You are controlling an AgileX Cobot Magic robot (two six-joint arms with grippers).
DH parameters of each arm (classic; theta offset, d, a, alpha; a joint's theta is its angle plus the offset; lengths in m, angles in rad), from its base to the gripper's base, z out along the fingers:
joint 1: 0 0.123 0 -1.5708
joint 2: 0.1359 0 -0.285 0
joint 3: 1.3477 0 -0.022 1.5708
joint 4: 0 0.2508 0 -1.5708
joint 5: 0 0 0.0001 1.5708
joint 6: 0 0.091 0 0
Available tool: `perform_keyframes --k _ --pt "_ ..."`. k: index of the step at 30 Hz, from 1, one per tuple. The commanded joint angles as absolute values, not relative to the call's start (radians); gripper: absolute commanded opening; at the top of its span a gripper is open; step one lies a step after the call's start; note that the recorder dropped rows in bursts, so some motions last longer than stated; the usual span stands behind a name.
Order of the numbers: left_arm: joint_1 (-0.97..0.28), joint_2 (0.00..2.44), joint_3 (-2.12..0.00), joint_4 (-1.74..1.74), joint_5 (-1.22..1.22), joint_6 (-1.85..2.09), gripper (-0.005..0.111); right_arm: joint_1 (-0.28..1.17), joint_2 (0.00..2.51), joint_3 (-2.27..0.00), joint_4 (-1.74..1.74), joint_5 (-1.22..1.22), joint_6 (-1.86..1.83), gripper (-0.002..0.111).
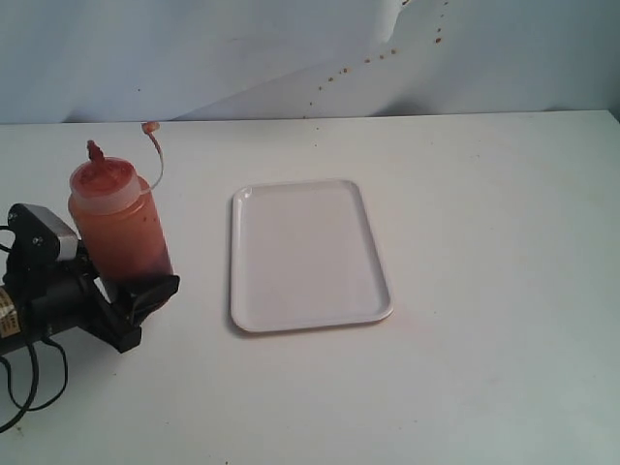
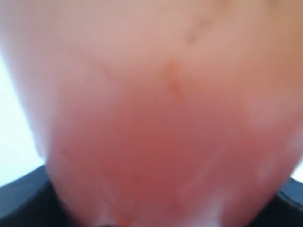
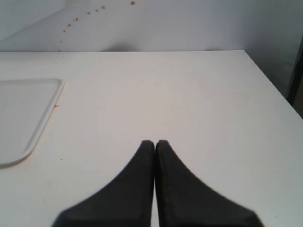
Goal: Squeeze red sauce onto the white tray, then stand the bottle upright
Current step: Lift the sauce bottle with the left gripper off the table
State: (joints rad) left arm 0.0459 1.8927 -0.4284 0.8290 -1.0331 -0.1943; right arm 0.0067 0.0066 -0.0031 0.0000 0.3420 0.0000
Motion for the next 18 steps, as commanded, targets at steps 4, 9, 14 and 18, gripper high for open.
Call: perform_keyframes --k 4,9,14,18 --pt "0.047 1.873 -0.423 0.817 -1.072 -0.205 0.0 0.0 0.0 0.0 0.0 0.337 0.0 0.0" --pt "0.047 1.873 -0.423 0.817 -1.072 -0.205 0.0 0.0 0.0 0.0 0.0 0.337 0.0 0.0" --pt "0.047 1.873 -0.423 0.866 -1.072 -0.205 0.0 0.0 0.0 0.0 0.0 0.337 0.0 0.0" --pt "0.047 1.873 -0.423 0.869 -1.072 -0.202 0.0 0.0 0.0 0.0 0.0 0.337 0.0 0.0"
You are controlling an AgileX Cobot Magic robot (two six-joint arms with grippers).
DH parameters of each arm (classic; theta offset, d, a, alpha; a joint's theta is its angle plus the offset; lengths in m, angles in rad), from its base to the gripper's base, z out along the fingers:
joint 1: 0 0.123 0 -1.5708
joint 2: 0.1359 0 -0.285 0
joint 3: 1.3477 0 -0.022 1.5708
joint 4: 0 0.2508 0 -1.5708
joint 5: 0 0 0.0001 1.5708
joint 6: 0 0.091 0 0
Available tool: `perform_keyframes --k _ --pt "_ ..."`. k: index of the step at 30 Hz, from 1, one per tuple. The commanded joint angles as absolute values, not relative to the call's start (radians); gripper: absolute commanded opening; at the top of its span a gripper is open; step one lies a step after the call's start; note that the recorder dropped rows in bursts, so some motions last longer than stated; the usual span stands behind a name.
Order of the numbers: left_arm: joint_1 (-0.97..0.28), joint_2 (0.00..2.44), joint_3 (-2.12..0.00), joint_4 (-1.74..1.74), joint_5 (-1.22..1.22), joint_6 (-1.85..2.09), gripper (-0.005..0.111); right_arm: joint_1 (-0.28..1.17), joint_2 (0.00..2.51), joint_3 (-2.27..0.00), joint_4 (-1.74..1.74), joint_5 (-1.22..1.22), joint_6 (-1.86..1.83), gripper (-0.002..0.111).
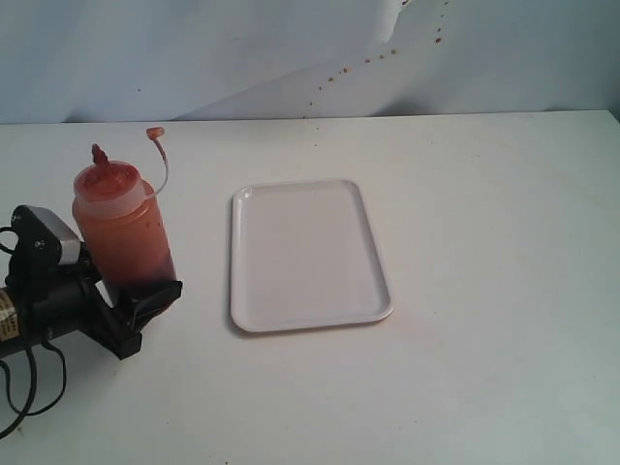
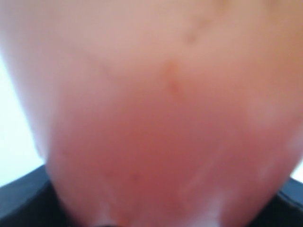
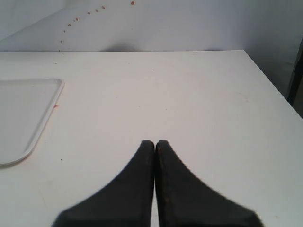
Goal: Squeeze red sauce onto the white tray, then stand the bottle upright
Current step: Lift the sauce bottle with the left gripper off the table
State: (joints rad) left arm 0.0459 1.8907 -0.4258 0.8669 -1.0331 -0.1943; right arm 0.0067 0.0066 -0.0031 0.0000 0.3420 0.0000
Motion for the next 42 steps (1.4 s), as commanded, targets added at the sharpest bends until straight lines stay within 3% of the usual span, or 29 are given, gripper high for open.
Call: perform_keyframes --k 1,13,22,42 --pt "0.047 1.873 -0.423 0.869 -1.072 -0.202 0.0 0.0 0.0 0.0 0.0 0.337 0.0 0.0" --pt "0.047 1.873 -0.423 0.79 -1.076 -0.167 0.0 0.0 0.0 0.0 0.0 0.337 0.0 0.0" --pt "0.047 1.873 -0.423 0.341 -1.149 -0.021 0.0 0.0 0.0 0.0 0.0 0.337 0.0 0.0" --pt "0.047 1.873 -0.425 0.451 -1.173 0.031 0.0 0.0 0.0 0.0 0.0 0.337 0.0 0.0"
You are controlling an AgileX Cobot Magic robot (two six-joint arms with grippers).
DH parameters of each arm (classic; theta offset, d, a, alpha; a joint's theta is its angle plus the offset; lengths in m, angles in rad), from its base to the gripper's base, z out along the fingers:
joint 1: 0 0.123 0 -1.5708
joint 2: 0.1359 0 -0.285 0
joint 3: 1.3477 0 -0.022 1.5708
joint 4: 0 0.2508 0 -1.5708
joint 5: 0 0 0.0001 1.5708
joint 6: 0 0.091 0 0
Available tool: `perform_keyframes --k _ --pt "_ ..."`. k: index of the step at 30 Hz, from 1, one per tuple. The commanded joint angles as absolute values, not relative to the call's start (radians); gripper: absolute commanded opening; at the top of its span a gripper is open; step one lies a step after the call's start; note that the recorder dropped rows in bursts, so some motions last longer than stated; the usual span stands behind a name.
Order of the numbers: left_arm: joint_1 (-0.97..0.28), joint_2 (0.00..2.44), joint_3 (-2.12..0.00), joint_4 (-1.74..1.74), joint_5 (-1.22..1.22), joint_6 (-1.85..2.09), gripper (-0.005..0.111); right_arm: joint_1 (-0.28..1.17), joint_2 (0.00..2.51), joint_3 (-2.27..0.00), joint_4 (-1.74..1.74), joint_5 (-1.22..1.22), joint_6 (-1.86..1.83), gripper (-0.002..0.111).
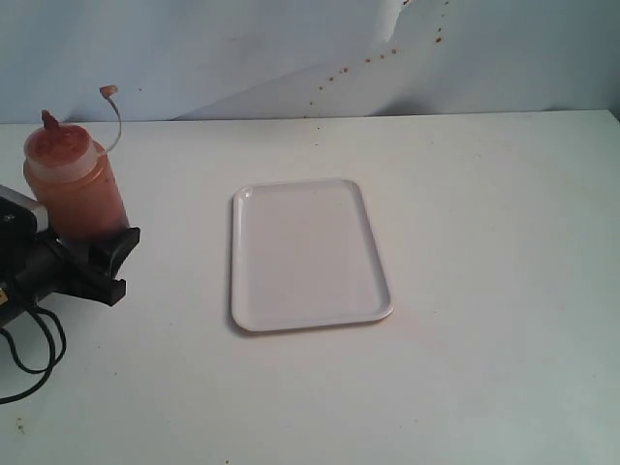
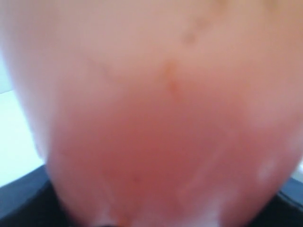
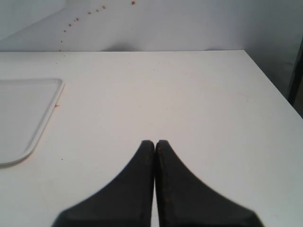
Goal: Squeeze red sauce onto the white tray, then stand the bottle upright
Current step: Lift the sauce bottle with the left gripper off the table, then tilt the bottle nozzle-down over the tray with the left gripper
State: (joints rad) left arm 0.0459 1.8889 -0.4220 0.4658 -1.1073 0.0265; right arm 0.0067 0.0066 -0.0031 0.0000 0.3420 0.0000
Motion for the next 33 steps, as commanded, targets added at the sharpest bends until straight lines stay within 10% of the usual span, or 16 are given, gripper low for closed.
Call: perform_keyframes --k 1,19,33 --pt "0.047 1.873 -0.425 0.451 -1.173 0.031 0.0 0.0 0.0 0.0 0.0 0.337 0.0 0.0" --pt "0.047 1.873 -0.425 0.505 -1.177 0.027 0.0 0.0 0.0 0.0 -0.03 0.277 0.0 0.0" --pt "-0.017 1.873 -0.425 0.528 -1.221 0.25 0.0 0.0 0.0 0.0 -0.03 -0.207 0.0 0.0"
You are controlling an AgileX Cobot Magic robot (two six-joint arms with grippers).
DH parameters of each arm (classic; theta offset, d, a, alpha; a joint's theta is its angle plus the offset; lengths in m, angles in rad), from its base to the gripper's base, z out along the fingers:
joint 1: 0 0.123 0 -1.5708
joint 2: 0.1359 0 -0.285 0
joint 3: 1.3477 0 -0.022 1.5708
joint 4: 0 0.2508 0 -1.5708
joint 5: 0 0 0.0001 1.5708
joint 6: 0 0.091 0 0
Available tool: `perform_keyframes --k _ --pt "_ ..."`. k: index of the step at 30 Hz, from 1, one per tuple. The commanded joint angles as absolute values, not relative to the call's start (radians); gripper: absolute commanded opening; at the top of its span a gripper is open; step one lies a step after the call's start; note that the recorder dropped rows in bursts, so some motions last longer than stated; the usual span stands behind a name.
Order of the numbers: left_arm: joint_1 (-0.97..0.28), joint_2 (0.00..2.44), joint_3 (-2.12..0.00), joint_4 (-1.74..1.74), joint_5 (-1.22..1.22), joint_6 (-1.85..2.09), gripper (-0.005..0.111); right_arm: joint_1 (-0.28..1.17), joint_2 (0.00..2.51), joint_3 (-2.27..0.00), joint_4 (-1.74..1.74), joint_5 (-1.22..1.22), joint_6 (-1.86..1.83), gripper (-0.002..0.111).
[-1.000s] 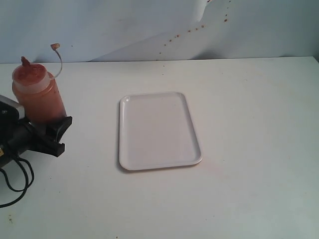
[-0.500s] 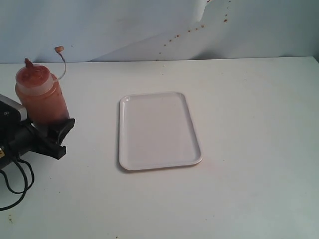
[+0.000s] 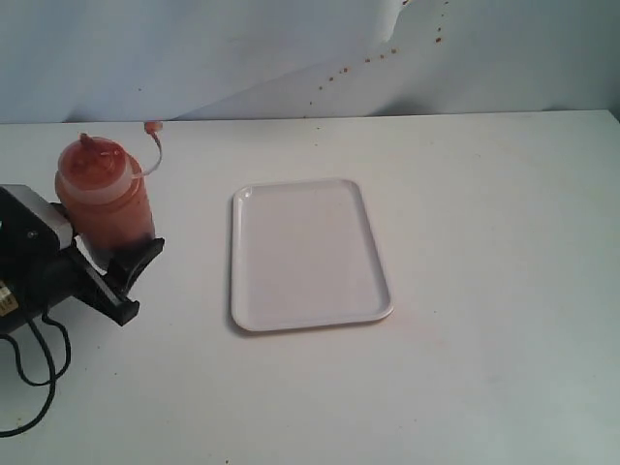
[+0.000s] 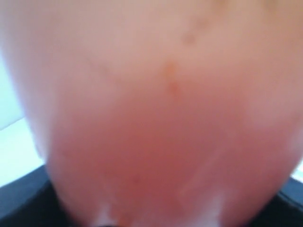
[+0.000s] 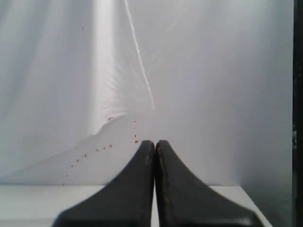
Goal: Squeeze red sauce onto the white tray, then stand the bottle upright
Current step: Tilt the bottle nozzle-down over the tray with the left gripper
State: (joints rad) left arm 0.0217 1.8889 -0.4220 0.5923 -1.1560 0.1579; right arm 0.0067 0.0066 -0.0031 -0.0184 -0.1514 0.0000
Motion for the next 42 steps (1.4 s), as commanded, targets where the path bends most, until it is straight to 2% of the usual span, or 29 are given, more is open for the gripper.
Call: perform_keyframes --k 1,7,13,20,26,30,33,37,42 --pt "-0.027 1.873 -0.425 0.516 -1.221 0.285 0.0 0.0 0.0 0.0 -0.03 -0.218 0.0 0.0" --pt "-0.084 1.873 -0.454 0.44 -1.221 0.478 0.0 0.0 0.0 0.0 -0.03 -0.254 0.081 0.0" --pt "-0.092 1.873 -0.574 0.421 -1.204 0.479 0.0 0.0 0.0 0.0 -0.03 -0.303 0.265 0.0" --pt "-0.098 1.873 -0.735 0.421 -0.864 0.502 0.0 0.0 0.0 0.0 -0.054 -0.312 0.344 0.0" --pt "-0.121 1.873 -0.833 0.435 -0.716 0.505 0.0 0.0 0.0 0.0 -0.406 -0.35 0.588 0.0" --pt "-0.155 1.873 -0.886 0.435 -0.573 0.505 0.0 0.0 0.0 -0.001 -0.425 -0.361 0.657 0.0" --pt "-0.189 1.873 -0.943 0.435 -0.448 0.505 0.0 0.0 0.06 -0.048 -0.576 -0.361 0.738 0.0" --pt "-0.234 1.873 -1.019 0.435 -0.231 0.505 0.0 0.0 0.186 -0.125 -0.953 -0.367 1.031 0.0" --pt "-0.261 1.873 -1.064 0.435 -0.131 0.524 0.0 0.0 0.345 -0.208 -1.238 -0.445 1.225 0.0"
